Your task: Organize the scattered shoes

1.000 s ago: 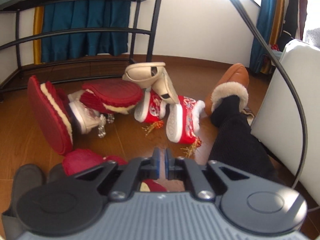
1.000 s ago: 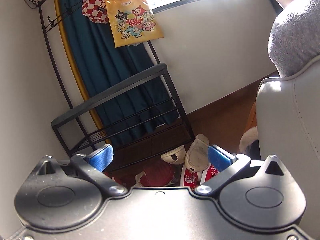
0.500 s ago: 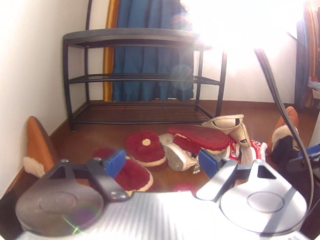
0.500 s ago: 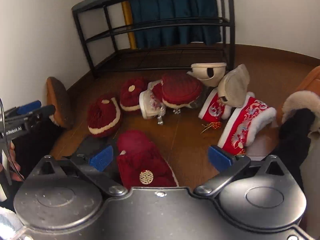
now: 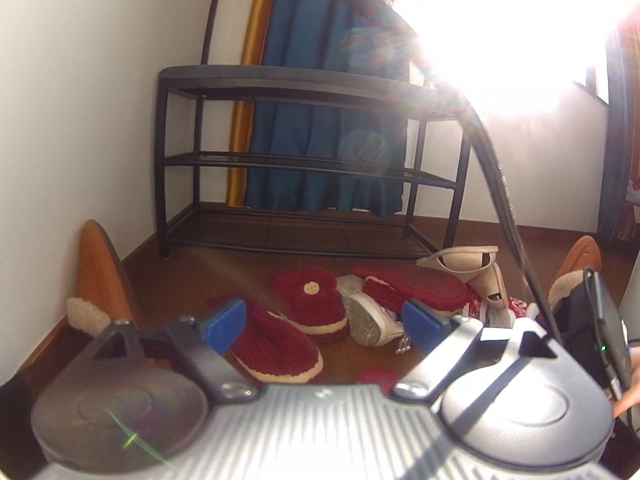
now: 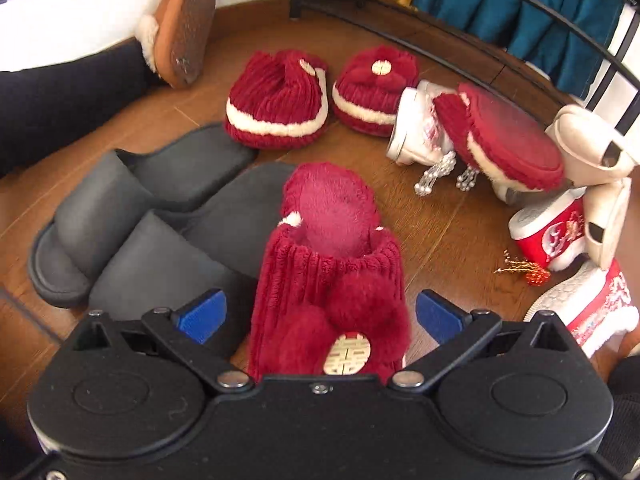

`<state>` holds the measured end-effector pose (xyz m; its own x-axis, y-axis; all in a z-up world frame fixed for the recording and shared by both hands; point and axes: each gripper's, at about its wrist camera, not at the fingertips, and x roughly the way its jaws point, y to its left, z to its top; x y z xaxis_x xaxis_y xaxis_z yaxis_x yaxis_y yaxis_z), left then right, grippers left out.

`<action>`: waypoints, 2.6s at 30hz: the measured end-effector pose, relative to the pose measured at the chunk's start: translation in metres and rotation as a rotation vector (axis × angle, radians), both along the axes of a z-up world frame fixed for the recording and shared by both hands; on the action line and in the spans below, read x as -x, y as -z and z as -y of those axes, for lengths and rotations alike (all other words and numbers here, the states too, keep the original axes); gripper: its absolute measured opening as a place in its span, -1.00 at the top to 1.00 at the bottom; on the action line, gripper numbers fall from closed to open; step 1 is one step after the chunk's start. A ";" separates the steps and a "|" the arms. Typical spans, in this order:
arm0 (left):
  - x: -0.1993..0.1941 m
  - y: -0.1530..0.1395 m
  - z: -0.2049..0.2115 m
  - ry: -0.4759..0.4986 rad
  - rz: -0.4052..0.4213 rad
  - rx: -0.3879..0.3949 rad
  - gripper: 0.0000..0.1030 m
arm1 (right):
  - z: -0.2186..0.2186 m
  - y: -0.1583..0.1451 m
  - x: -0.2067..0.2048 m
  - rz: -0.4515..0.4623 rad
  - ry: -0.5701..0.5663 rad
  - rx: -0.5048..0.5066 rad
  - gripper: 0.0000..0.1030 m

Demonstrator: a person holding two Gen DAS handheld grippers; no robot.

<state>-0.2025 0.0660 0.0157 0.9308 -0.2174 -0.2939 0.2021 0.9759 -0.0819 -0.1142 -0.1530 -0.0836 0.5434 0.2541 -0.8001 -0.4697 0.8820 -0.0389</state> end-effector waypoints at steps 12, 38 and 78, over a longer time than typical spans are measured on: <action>-0.008 0.013 -0.012 -0.043 -0.043 0.033 -0.68 | -0.013 0.010 -0.041 -0.129 0.061 0.007 -0.15; -0.008 0.013 -0.027 -0.066 -0.030 0.102 -0.92 | 0.041 -0.006 -0.027 -0.187 0.446 -0.192 -0.78; -0.250 0.089 0.031 -0.006 -0.159 0.122 -0.99 | 0.102 -0.092 0.044 0.303 0.541 -0.615 -1.00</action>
